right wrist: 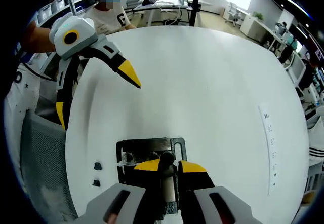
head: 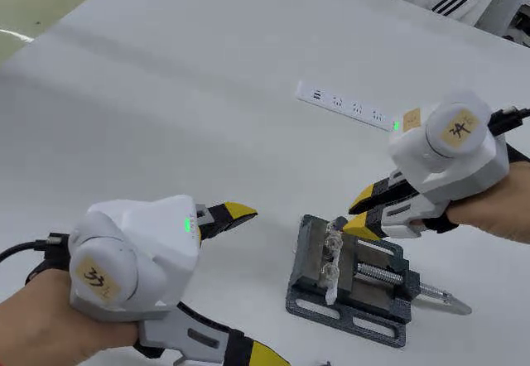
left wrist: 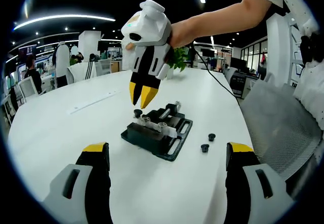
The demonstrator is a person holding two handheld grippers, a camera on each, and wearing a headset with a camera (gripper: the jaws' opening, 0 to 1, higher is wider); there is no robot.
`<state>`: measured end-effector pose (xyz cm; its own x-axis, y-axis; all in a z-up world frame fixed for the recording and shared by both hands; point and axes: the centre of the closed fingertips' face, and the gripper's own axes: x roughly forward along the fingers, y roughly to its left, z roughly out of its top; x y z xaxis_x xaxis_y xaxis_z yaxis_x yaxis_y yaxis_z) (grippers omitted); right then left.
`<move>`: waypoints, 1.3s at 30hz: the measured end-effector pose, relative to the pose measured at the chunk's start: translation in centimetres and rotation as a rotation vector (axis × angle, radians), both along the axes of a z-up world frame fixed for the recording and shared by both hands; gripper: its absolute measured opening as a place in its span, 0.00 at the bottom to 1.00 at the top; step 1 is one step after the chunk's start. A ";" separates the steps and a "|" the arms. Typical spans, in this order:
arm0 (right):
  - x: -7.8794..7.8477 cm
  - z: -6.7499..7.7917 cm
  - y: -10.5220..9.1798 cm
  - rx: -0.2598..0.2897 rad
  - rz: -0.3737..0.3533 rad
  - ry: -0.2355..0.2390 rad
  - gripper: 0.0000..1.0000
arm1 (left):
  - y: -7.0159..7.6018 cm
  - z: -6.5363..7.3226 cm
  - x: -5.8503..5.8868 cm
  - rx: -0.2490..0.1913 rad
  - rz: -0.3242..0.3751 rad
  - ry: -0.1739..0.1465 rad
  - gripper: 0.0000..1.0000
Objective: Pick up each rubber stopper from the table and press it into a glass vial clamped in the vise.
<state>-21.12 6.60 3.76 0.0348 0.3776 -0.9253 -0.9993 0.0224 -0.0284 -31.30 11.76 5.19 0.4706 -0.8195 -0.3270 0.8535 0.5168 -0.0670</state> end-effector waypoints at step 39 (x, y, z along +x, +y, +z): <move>-0.2 -1.0 0.5 -0.014 0.062 -0.028 0.00 | -0.1 -0.1 0.3 -0.020 0.004 0.004 0.95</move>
<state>-21.36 7.14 2.78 0.0379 0.3666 -0.9296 -0.9976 -0.0400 -0.0565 -31.04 11.61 5.13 0.4727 -0.8240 -0.3125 0.8512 0.5187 -0.0802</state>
